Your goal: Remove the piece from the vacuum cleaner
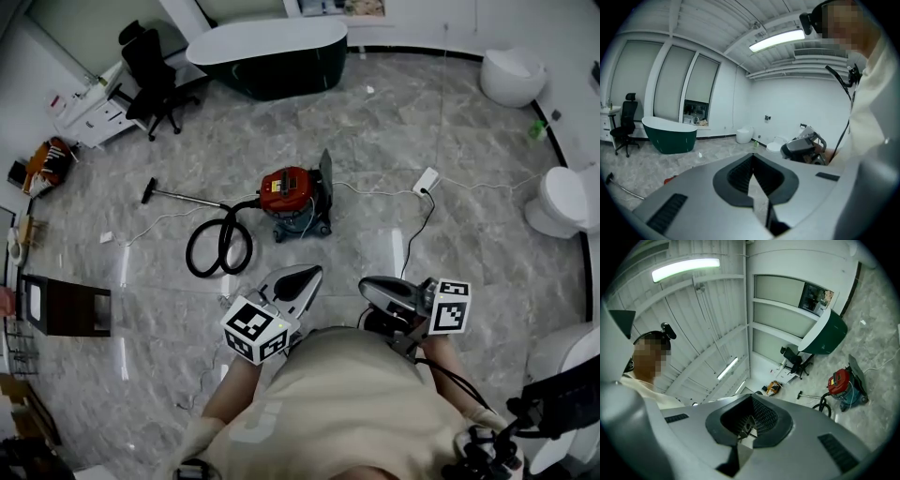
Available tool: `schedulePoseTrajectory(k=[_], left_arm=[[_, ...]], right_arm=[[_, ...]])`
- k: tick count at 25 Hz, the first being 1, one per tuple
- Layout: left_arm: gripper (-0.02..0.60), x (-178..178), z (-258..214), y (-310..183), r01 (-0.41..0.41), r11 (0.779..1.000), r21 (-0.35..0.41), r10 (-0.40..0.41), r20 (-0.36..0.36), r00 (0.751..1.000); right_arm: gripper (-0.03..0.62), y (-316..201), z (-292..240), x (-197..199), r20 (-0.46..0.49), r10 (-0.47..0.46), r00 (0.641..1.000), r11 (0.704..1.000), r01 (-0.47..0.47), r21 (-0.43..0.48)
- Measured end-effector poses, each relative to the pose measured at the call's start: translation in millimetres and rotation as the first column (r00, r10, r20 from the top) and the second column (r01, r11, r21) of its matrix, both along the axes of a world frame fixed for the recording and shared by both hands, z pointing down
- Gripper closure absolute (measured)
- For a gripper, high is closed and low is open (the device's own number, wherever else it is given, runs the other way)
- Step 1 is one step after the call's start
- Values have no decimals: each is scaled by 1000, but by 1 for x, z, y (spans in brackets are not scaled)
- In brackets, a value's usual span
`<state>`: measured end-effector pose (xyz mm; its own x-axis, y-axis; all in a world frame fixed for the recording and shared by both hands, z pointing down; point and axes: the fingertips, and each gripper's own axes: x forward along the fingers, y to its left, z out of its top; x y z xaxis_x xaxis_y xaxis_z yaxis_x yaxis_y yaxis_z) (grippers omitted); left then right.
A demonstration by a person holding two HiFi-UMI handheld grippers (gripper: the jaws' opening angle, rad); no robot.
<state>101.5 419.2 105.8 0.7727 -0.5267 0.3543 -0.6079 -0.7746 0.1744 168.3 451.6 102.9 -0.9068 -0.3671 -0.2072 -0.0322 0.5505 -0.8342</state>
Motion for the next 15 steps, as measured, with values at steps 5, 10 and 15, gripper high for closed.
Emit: schedulePoseTrajectory(k=[5, 10, 15], left_arm=[[585, 35, 6, -5, 25, 999, 30, -27, 97, 995], [584, 53, 12, -8, 60, 998, 7, -60, 111, 992], [585, 53, 17, -17, 88, 996, 16, -90, 119, 989]], right_arm=[[592, -3, 8, 29, 49, -74, 996, 997, 75, -20], [592, -5, 23, 46, 45, -125, 991, 991, 127, -43], [592, -10, 32, 50, 31, -142, 989, 989, 143, -45]])
